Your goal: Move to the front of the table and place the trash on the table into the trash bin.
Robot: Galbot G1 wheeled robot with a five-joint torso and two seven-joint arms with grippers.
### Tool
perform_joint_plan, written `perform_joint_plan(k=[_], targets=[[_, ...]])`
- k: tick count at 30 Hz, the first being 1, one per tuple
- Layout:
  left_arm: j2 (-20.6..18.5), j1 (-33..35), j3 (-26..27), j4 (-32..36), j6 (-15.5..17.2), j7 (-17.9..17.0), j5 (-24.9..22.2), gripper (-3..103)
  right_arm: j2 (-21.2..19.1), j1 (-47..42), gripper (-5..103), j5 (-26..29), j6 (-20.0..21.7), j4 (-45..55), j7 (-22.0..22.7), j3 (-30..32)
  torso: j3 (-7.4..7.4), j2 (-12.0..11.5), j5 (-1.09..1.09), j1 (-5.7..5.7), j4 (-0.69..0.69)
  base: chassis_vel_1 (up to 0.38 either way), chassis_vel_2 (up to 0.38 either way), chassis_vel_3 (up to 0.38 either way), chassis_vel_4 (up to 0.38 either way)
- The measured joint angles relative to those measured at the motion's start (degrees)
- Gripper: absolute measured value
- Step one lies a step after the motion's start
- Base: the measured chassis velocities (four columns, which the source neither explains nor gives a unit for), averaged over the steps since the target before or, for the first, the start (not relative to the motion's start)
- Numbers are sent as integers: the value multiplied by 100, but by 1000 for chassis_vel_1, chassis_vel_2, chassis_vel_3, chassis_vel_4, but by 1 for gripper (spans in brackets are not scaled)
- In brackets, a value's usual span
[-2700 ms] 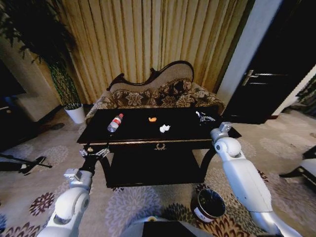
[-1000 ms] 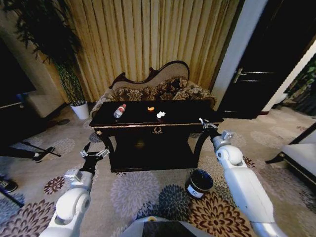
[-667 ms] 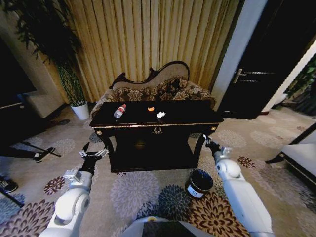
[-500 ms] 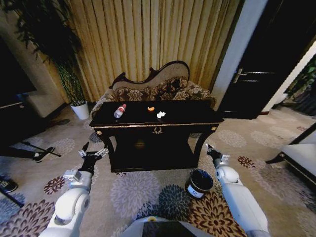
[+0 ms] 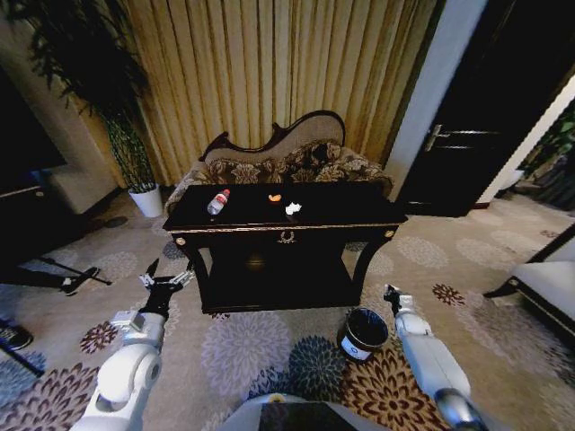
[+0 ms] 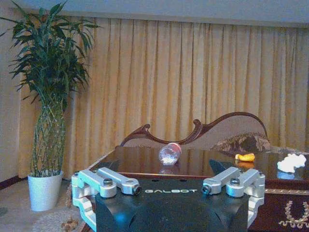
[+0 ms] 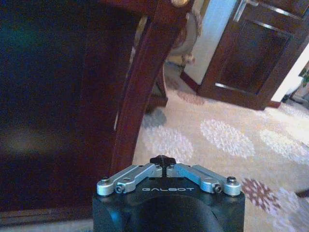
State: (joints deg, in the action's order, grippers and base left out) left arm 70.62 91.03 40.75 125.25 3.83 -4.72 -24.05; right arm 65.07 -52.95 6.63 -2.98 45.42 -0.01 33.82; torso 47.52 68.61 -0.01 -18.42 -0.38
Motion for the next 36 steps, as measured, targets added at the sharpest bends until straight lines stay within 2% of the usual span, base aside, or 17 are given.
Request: perform_joint_plan(k=[11,16,24,27,29,32,35,36], targets=[[47,-62,-73,-103,-4,20,5,100,293,70,0,-576,-49,-668,0,94,0,0,0,0,1,0,0,0,0],[41,-50,-25,-103,-9,21,1,100,383,230,0,-1037,-319,-1253,0,134,0,0,1,0,1,0,0,0,0],[37,-76,-52,-134,-15,24,-1,100,414,236,0,-1074,-350,-1251,0,149,0,0,-1,0,0,0,0,0,0],[37,-78,-59,-135,-15,29,1,100,434,195,16,-1105,-350,-1206,0,155,0,0,0,0,0,0,0,0,0],[37,-75,-58,-136,-15,33,3,100,438,179,16,-1104,-350,-1182,0,159,0,0,0,1,0,0,0,0,0],[37,-59,-58,-136,-15,42,5,100,441,139,32,-1089,-350,-1131,0,166,0,0,0,1,0,0,0,0,0],[39,-58,-58,-136,-15,43,6,100,442,129,37,-1075,-350,-1121,0,166,0,0,0,0,0,0,0,0,0],[39,-59,-58,-136,-15,44,9,100,450,125,43,-1058,-358,-1097,0,166,0,0,0,0,0,0,0,0,0]])
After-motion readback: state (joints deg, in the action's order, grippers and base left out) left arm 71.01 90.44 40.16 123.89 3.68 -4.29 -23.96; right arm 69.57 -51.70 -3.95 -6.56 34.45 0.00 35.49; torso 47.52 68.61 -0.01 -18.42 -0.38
